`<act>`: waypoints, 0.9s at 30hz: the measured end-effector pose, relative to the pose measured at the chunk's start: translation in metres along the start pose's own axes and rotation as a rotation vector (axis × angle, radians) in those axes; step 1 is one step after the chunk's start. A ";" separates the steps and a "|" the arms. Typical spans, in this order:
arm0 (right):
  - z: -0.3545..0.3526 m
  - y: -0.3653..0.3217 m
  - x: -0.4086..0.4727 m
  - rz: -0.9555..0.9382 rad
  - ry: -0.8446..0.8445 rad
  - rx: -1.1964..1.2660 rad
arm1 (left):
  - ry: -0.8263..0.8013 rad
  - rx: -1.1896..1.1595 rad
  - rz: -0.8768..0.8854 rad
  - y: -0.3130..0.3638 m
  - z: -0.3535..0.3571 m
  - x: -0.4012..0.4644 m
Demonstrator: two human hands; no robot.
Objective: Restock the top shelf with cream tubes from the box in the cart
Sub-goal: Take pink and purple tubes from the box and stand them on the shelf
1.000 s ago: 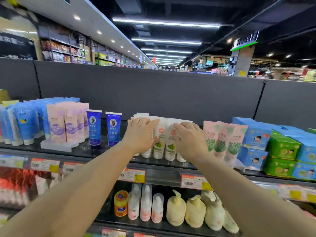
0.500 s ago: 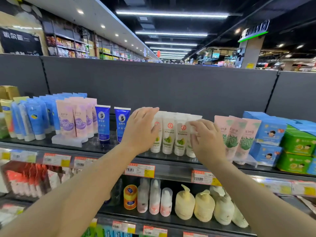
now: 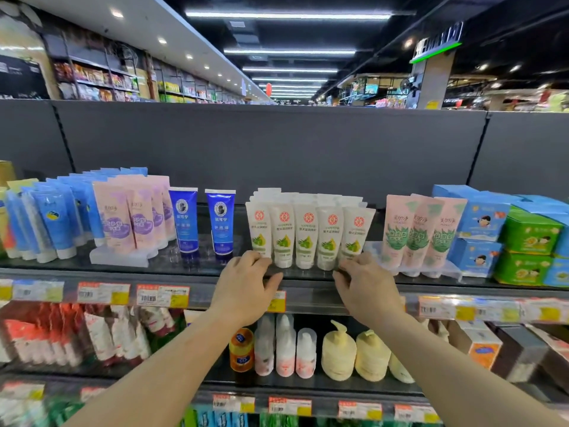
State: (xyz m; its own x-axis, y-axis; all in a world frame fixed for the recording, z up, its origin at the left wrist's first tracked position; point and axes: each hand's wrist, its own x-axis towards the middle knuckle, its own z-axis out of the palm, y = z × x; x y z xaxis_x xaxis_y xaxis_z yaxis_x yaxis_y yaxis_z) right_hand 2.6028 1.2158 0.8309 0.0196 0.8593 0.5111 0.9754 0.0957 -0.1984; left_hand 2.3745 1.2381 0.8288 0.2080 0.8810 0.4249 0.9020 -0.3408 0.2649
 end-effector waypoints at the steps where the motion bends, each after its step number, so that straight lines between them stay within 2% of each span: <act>1: 0.001 -0.001 -0.001 0.010 -0.005 0.025 | -0.006 -0.005 -0.005 0.001 0.000 -0.001; 10: -0.001 -0.009 -0.004 0.087 -0.062 0.131 | -0.068 -0.027 -0.005 0.001 -0.003 -0.002; 15: -0.009 -0.010 -0.010 0.085 -0.099 0.165 | -0.006 0.036 0.005 0.008 -0.006 -0.002; 20: -0.027 0.017 -0.025 0.072 0.102 0.226 | 0.068 -0.007 0.127 0.054 -0.010 0.000; 24: -0.049 0.063 -0.030 0.200 0.220 0.277 | 0.030 -0.121 0.223 0.114 -0.002 0.005; 27: -0.071 0.103 -0.024 0.309 0.291 0.353 | 0.042 -0.228 0.221 0.159 0.003 0.019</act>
State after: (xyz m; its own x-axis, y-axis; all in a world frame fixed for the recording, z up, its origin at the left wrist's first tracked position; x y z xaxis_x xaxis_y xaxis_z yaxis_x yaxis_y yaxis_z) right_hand 2.7184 1.1696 0.8577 0.4026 0.7043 0.5847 0.7826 0.0666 -0.6190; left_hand 2.5232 1.2015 0.8764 0.3695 0.7650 0.5275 0.7281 -0.5911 0.3472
